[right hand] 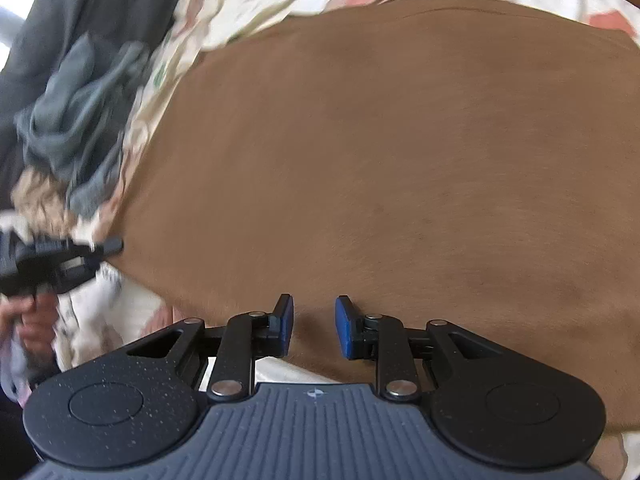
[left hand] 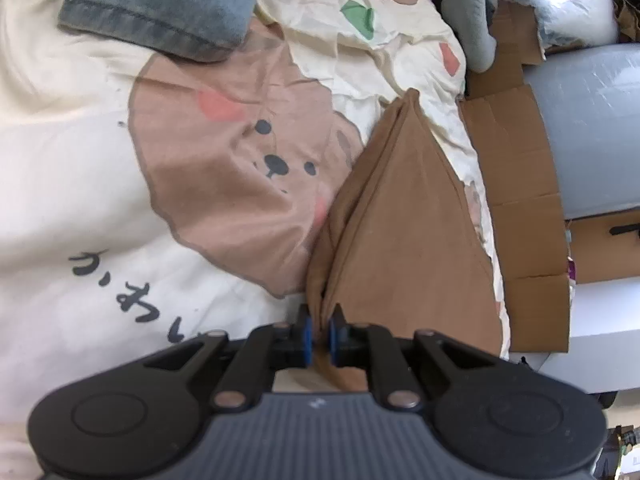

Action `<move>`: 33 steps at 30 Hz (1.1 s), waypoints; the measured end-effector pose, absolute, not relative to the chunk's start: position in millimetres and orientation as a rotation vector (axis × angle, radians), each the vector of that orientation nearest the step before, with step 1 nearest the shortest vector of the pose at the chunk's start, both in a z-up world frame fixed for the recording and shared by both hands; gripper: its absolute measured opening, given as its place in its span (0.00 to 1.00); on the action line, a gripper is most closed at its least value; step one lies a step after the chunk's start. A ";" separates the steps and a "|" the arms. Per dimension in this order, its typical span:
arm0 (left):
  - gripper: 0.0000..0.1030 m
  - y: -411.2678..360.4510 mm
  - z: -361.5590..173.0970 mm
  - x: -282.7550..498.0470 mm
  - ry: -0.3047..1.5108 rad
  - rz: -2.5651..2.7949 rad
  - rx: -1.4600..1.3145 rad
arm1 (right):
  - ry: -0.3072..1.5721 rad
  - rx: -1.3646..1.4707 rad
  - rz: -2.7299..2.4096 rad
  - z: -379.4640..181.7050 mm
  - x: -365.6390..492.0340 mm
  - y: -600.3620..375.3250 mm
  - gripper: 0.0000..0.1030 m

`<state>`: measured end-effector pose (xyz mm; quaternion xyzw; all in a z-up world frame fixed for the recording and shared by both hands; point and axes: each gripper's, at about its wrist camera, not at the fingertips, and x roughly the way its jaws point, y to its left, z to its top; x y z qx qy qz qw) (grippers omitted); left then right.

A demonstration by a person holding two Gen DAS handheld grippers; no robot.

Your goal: Fold clothes

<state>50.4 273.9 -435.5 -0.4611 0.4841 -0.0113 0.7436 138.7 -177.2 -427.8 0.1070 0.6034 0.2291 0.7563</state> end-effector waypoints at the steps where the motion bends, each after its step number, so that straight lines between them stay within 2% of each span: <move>1: 0.09 273.6 -435.7 50.8 1.063 -0.023 -1.007 | 1.320 0.207 0.509 -429.6 137.7 -172.2 0.18; 3: 0.09 273.1 -436.2 51.6 1.068 -0.019 -0.998 | 1.325 0.157 0.528 -432.3 135.2 -163.3 0.18; 7: 0.19 272.5 -439.0 52.7 1.080 -0.001 -0.981 | 1.336 0.098 0.560 -434.0 131.8 -150.3 0.18; 10: 0.21 272.8 -444.2 53.2 1.087 0.013 -0.987 | 1.339 0.066 0.572 -434.3 130.1 -145.8 0.18; 21: 0.20 279.9 -449.6 47.3 1.051 0.022 -1.047 | 1.306 0.021 0.580 -428.2 138.4 -135.5 0.20; 26: 0.13 278.9 -447.4 44.7 1.038 0.036 -1.073 | 1.258 0.028 0.525 -428.8 149.2 -133.2 0.20; 33: 0.12 279.0 -448.8 46.1 1.046 0.051 -1.076 | 1.190 0.076 0.424 -435.2 169.5 -140.4 0.19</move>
